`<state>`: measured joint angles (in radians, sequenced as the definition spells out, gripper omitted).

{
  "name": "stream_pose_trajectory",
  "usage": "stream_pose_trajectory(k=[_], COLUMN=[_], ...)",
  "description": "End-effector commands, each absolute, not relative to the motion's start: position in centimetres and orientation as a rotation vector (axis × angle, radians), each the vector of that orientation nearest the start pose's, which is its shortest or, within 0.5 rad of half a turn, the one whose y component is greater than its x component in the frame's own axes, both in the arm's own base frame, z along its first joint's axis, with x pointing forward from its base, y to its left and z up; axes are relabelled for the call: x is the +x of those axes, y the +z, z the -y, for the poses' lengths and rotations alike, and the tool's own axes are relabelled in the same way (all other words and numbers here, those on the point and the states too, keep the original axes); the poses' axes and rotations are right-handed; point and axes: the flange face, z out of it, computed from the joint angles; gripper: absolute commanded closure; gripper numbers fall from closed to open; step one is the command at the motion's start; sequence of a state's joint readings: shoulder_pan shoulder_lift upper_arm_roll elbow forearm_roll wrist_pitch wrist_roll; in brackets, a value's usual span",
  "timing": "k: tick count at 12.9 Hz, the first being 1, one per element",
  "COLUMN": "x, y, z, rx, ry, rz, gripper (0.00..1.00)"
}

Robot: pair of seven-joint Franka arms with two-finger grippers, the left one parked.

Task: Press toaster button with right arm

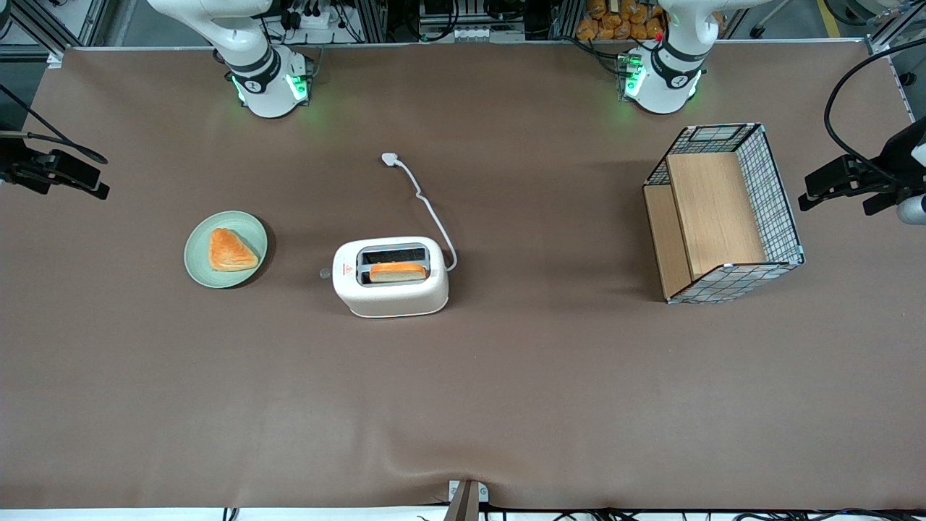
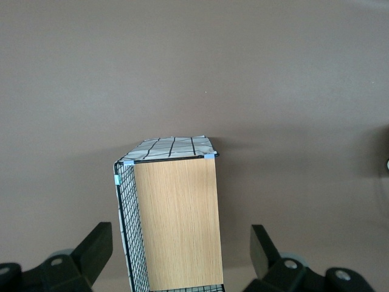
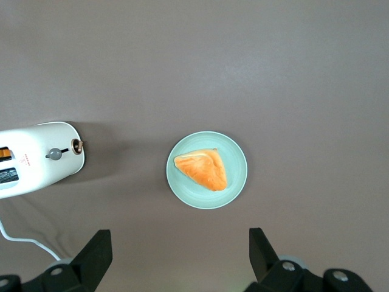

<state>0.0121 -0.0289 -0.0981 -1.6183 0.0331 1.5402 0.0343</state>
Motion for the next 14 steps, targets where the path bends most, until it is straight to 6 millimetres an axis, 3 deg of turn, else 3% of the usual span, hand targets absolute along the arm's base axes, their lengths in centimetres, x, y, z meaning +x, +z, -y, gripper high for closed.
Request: stream_pose_trajectory(k=[1,7,9,11,14], x=[54.1,55.4,55.8,56.2,56.3], y=[62.0,64.5,64.1,62.2,60.9], z=[4.1,3.8,3.8,3.8,3.2], rx=[-3.117,-3.126,-3.127,-3.123,-3.118], ry=[0.065,0.077,0.084,0.136,0.17], rz=[-0.229,-0.217,-0.205,-0.198,-0.183], gripper=[0.0,0.0,0.0,0.0,0.0])
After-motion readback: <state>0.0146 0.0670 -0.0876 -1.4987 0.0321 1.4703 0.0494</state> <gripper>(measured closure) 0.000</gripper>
